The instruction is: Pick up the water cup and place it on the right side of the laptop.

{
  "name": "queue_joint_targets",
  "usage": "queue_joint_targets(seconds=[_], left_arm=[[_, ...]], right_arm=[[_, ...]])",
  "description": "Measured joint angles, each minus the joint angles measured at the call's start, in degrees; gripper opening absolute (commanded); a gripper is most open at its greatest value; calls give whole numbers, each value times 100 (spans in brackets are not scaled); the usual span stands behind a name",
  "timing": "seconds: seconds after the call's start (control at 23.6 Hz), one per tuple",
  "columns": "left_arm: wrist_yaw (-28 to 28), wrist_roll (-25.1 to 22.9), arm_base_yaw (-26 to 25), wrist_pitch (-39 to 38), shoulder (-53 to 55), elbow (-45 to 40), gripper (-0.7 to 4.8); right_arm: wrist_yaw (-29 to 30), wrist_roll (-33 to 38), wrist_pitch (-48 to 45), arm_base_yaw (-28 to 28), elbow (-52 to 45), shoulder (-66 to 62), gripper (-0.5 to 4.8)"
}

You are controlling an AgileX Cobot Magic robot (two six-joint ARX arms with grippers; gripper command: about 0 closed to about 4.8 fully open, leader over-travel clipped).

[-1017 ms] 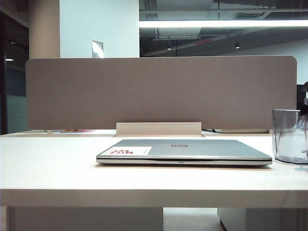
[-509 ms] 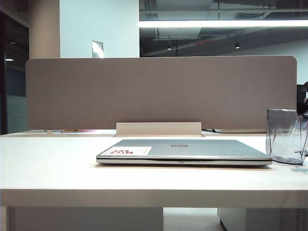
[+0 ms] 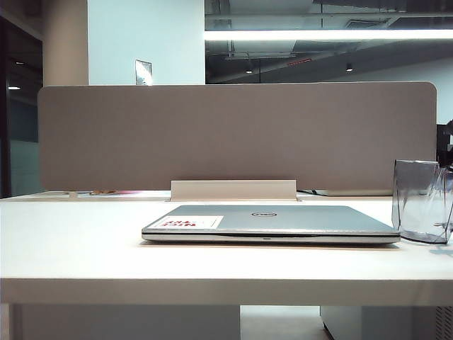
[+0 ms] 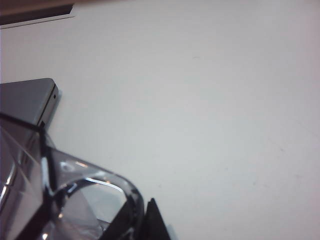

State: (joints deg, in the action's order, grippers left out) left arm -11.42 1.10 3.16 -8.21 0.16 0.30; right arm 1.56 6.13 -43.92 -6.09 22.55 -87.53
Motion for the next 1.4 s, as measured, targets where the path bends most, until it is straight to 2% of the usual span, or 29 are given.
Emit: queue_joint_targets(seconds=[0.42,0.55,0.93,1.4], left_arm=[[0,0,0,0,0,0,-4],[0,0,0,0,0,0,-4],[-101,0,0,-2,0,0,-4],[-103,0,0,-15,4,0,-4]], right_arm=[[0,-442,120,2,-4,131,46],[-2,-557,111,2,-4,131,95],[-2,-577,254,2,-26,393,95],[-9,-599,1432,2,-28,903,95]])
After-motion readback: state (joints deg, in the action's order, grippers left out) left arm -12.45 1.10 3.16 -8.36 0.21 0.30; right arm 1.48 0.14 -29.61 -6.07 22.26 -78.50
